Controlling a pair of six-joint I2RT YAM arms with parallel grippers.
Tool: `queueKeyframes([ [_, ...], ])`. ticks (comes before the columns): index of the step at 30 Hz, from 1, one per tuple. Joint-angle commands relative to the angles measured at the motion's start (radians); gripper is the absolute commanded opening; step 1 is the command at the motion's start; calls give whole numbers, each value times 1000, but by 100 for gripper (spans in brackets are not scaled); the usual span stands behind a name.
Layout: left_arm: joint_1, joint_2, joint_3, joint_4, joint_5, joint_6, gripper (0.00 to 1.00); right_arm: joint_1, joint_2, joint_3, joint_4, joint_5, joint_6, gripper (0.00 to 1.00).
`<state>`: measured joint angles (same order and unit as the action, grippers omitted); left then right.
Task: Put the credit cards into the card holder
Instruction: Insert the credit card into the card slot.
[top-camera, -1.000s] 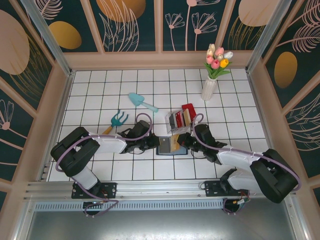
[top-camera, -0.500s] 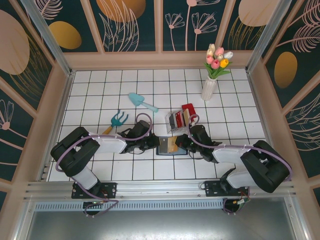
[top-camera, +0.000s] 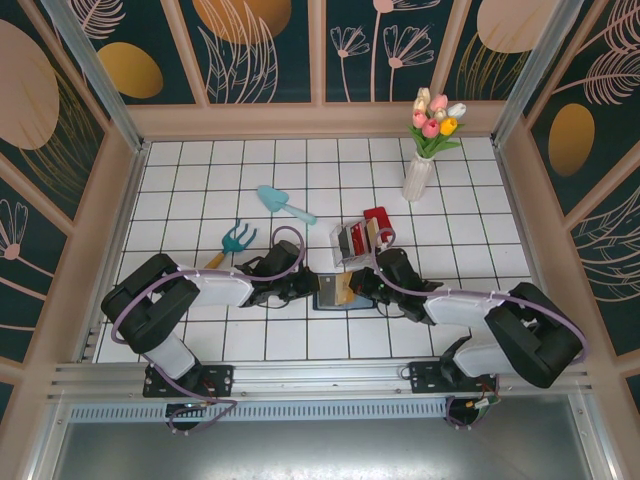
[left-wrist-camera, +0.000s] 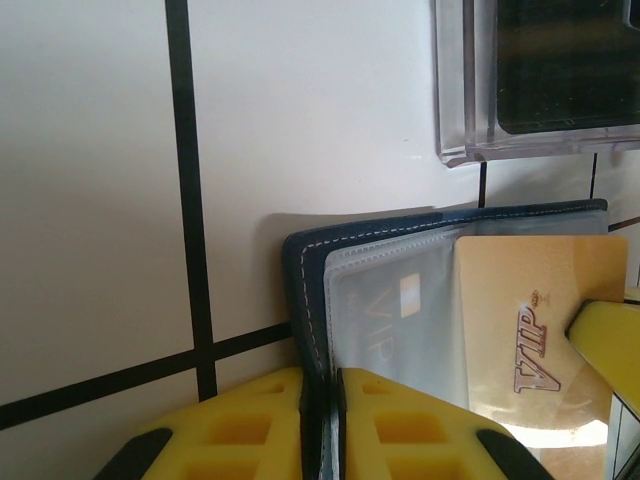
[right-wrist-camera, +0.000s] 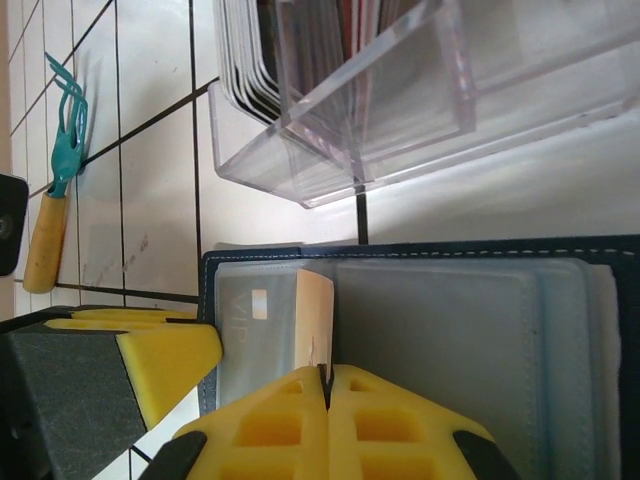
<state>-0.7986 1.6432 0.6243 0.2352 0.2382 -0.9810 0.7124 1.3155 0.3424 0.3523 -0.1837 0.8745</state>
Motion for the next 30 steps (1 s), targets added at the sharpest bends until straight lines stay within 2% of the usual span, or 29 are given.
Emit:
queueKeyframes([
  [1, -7, 33, -12, -97, -8, 13, 16, -9, -9, -27, -95, 26, 8, 0],
  [6, -8, 33, -9, -102, -8, 15, 16, -3, -4, -29, -88, 30, 26, 0],
  [12, -7, 30, -8, -102, -8, 14, 16, 14, -39, -20, -142, 100, 68, 0],
  [21, -8, 32, -3, -102, -7, 13, 16, 28, 117, 31, -82, -30, 22, 0],
  [28, -8, 29, -5, -103, -11, 15, 16, 36, 132, 58, -51, -74, 10, 0],
  [30, -7, 30, -2, -106, -9, 15, 16, 38, 139, 86, -116, -78, -30, 0],
])
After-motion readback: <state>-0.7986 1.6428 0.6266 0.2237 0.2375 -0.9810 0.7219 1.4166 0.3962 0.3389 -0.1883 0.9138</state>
